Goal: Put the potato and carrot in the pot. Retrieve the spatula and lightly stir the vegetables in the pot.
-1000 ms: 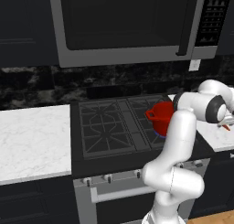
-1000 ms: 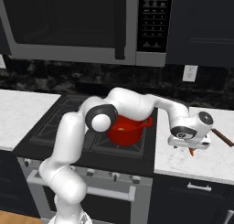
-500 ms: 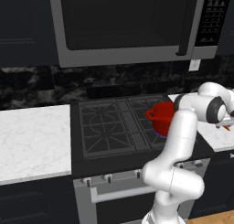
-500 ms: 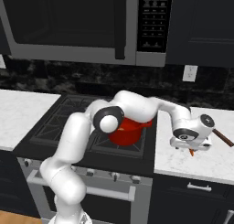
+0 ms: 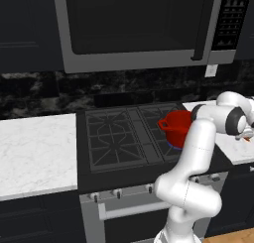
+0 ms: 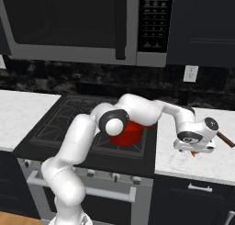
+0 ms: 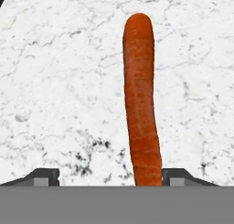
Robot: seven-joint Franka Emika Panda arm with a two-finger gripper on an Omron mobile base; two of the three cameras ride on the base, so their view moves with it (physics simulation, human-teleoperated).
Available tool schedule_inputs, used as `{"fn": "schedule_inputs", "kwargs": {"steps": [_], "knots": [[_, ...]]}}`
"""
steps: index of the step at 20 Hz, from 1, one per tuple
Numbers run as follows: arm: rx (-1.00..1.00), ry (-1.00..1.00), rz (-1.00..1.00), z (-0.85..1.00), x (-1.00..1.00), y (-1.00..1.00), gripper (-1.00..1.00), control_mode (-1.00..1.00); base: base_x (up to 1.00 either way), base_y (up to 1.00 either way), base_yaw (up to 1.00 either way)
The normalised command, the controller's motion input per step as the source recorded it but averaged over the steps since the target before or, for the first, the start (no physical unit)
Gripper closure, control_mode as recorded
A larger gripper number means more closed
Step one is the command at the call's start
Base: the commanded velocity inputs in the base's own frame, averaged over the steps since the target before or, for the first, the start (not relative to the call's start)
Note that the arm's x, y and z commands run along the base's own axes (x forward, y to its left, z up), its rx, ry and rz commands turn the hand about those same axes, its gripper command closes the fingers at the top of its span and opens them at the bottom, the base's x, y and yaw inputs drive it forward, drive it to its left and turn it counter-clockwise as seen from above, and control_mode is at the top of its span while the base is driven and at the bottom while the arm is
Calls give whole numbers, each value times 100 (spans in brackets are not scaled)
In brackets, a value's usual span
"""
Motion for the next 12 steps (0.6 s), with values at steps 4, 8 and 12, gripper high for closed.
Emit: {"fn": "schedule_inputs", "kwargs": {"steps": [4, 8, 12], "knots": [[0, 0, 0, -44, 7, 8, 100, -100, 0, 0, 0], [0, -7, 0, -44, 0, 21, 100, -100, 0, 0, 0], [-1, -13, 0, -33, 0, 43, 100, -100, 0, 0, 0]]}}
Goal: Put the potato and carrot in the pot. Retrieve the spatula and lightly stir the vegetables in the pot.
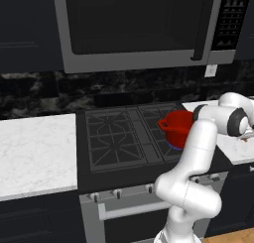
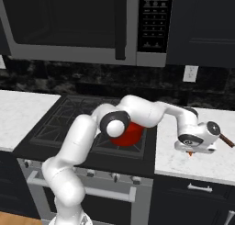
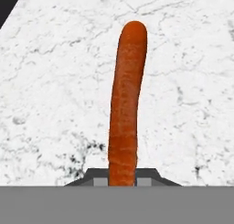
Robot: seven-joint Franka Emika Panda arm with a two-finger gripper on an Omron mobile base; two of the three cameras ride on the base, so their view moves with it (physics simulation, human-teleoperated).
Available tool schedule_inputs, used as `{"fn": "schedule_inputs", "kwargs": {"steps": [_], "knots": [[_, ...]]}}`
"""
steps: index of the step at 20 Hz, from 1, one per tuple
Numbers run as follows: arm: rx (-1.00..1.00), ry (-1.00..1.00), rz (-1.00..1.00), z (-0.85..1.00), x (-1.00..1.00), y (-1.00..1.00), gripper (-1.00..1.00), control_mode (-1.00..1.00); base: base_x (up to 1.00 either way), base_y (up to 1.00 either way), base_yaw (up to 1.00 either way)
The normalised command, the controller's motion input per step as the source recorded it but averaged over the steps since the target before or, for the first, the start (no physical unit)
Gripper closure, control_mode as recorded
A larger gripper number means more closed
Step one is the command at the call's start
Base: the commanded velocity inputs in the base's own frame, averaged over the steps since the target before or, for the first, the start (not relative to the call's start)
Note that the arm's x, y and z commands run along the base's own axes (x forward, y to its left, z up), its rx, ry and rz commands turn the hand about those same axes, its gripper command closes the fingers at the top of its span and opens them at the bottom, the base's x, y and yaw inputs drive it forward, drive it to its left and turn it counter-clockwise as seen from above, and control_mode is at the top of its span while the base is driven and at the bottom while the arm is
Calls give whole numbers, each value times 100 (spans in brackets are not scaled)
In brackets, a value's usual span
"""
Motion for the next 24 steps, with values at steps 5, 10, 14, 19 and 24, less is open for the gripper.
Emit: {"fn": "schedule_inputs", "kwargs": {"steps": [5, 10, 14, 19, 24], "knots": [[0, -5, -2, 7, -21, 31, 100, -100, 0, 0, 0], [1, 0, -8, 61, -85, 0, 100, -100, 0, 0, 0], [2, -3, -1, 87, -75, 18, 100, -100, 0, 0, 0], [5, -4, 0, 86, -64, 47, 100, -100, 0, 0, 0], [-1, -3, 1, 87, -33, 74, 100, -100, 0, 0, 0]]}}
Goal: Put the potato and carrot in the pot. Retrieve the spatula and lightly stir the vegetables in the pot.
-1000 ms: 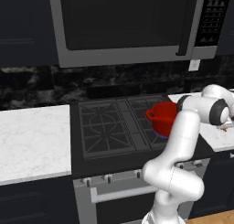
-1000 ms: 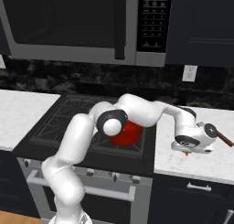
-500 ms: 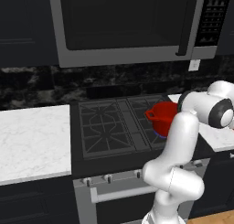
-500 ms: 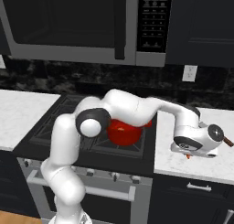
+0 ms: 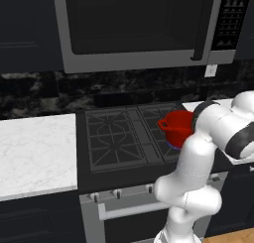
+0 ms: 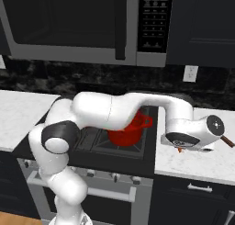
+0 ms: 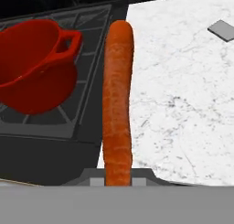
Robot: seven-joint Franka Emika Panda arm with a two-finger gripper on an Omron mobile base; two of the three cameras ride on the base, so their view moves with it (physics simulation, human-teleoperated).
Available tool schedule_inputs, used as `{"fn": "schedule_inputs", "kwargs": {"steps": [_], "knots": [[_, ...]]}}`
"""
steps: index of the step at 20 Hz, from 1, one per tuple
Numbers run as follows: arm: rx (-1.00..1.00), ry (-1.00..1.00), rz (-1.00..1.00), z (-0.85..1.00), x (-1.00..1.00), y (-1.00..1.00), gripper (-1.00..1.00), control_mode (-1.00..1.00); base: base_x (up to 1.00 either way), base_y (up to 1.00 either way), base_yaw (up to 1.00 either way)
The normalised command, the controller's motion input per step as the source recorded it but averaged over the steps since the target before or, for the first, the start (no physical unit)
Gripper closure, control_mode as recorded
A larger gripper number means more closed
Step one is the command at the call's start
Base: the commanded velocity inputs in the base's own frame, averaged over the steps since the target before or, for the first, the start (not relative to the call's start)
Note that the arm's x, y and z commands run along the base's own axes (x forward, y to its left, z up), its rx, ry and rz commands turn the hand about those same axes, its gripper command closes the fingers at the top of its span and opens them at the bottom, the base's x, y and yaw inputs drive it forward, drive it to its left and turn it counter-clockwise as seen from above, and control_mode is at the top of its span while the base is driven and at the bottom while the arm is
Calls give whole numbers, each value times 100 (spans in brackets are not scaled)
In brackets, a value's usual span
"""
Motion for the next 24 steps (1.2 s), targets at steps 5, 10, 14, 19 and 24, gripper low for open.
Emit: {"fn": "schedule_inputs", "kwargs": {"steps": [5, 10, 14, 19, 24], "knots": [[-29, -35, 0, 52, -46, 91, 100, -100, 0, 0, 0], [-20, 3, 0, 40, -10, 98, 100, -100, 0, 0, 0], [-16, 16, 0, 46, 10, 90, 100, -100, 0, 0, 0], [-11, 13, 0, 29, 4, 68, 100, -100, 0, 0, 0], [-1, 15, 0, 24, 19, 48, 100, -100, 0, 0, 0]]}}
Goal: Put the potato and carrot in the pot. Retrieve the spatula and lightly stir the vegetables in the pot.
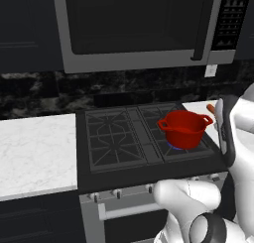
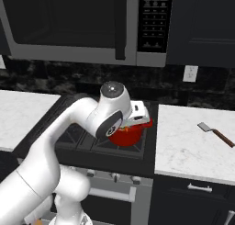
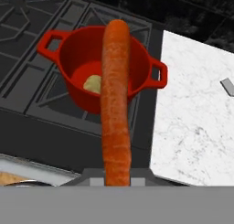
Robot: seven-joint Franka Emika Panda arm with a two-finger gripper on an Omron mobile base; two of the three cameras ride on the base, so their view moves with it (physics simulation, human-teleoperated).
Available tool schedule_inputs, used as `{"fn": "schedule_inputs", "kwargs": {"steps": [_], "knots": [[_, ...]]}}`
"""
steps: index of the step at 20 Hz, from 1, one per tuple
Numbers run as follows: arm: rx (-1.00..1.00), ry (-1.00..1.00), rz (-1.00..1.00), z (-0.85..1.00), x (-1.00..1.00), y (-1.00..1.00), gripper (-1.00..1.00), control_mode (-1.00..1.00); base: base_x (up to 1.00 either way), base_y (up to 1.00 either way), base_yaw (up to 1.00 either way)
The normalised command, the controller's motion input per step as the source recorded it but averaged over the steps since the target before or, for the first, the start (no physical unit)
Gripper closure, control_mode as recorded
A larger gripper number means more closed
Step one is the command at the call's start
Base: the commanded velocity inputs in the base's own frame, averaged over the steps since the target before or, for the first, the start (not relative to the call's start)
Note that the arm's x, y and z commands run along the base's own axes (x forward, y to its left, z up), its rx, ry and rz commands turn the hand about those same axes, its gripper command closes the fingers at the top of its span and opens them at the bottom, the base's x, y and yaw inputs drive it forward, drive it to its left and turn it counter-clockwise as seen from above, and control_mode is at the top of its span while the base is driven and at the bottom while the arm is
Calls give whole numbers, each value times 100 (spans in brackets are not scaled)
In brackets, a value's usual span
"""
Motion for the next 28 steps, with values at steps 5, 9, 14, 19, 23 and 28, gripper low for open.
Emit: {"fn": "schedule_inputs", "kwargs": {"steps": [5, 9, 14, 19, 23, 28], "knots": [[-3, 19, 6, 10, 32, 20, 100, -100, 0, 0, 0], [2, 9, 5, -3, 35, 7, 100, -100, 0, 0, 0], [1, 9, 1, -3, 24, 0, 100, -100, 0, 0, 0], [1, -3, 10, -6, 18, -3, 100, -100, 0, 0, 0], [13, -28, 13, -1, 0, -8, 100, -100, 0, 0, 0], [4, -15, 17, -10, 9, -2, 100, -100, 0, 0, 0]]}}
